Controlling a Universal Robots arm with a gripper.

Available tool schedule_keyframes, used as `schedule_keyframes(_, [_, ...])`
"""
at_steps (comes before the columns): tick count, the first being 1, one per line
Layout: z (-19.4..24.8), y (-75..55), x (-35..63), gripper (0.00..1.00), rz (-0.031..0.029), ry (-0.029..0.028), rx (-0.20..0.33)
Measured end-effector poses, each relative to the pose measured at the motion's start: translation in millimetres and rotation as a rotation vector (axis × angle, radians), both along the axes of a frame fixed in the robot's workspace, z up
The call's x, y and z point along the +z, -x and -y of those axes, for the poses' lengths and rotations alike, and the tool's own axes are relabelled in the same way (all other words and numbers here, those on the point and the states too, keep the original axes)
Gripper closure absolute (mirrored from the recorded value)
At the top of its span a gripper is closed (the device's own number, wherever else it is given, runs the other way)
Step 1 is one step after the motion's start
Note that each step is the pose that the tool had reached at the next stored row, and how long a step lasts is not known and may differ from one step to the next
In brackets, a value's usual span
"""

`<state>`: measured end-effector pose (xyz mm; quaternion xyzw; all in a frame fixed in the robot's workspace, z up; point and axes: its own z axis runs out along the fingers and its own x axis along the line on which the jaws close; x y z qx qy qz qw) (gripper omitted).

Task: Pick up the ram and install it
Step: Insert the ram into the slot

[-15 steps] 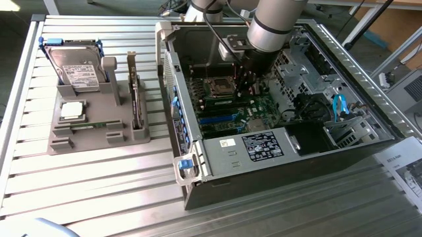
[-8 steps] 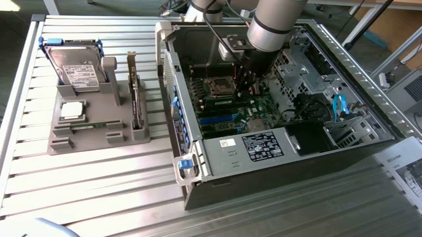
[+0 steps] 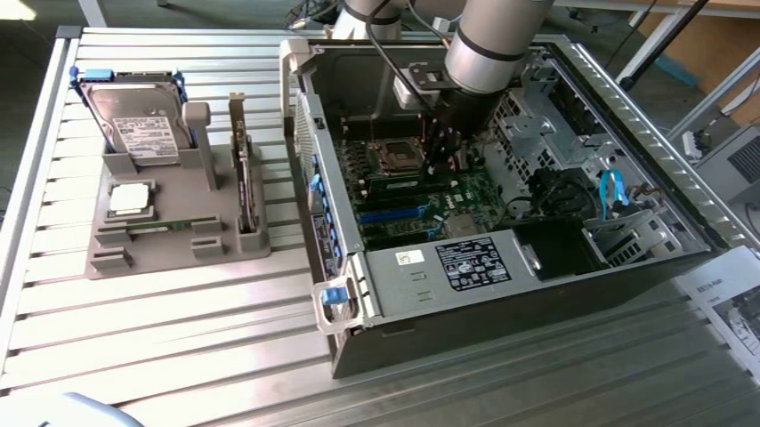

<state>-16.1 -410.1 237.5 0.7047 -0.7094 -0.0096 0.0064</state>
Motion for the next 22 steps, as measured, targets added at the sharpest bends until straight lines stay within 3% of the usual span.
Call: schedule_keyframes(22, [-1.4, 0.0, -0.3, 0.88, -0.0001, 0.0004, 0.000])
